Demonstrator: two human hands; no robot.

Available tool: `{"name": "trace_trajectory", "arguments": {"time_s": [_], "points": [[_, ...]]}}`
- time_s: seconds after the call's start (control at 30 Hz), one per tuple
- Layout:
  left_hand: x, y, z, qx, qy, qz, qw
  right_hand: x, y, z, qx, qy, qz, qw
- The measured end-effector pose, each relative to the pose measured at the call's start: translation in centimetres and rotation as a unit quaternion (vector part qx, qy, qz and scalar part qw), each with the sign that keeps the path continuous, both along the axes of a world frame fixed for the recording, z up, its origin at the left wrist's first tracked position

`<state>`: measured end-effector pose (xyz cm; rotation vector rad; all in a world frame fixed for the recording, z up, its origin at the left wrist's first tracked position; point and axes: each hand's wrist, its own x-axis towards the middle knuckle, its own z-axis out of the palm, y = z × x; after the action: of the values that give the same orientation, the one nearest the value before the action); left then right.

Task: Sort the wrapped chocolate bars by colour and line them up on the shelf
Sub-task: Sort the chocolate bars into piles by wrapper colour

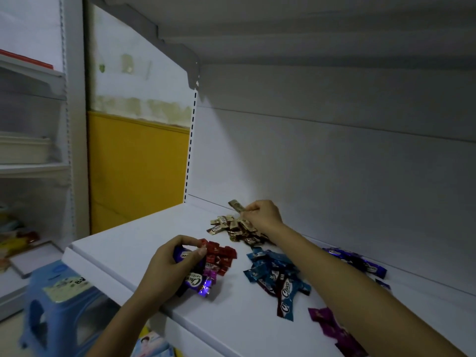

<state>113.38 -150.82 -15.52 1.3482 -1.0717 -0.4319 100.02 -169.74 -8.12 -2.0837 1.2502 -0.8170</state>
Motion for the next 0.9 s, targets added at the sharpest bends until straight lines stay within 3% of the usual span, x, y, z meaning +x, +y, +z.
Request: {"name": "trace_trajectory", "arguments": {"time_s": [0.13,0.2,0.33,0.47,0.57,0.83,0.9], "points": [[0.1,0.1,-0.1,0.0,-0.006,-0.007,1.0,0.8,0.6,0.2,-0.015,0.136,0.065,0.989],[0.2,0.2,-0.2,0.0,-0.016,-0.008,1.0,1.5,2.8,-0.3,-0.006,0.103,0.164,0.981],[0.1,0.2,-0.1,0.003,-0.037,0.0,0.999,1.9,7.6,-1.2,0.106,0.075,0.303,0.944],[-0.1,0.3,0.0,0.019,-0.061,0.0,0.998,1.1,8.5,-0.5,0.145,0.065,0.323,0.933],[-0.4,0.3,0.1,0.038,-0.107,-0.024,0.993,0.6,8.4,-0.5,0.14,0.114,0.333,0.926],[-0.5,0.2,0.1,0.051,-0.126,-0.004,0.991,1.2,9.9,-2.0,-0.044,0.068,0.294,0.952],[-0.5,0.3,0.0,0.052,-0.131,-0.002,0.99,1.2,10.1,-2.0,-0.046,0.06,0.286,0.955]]}}
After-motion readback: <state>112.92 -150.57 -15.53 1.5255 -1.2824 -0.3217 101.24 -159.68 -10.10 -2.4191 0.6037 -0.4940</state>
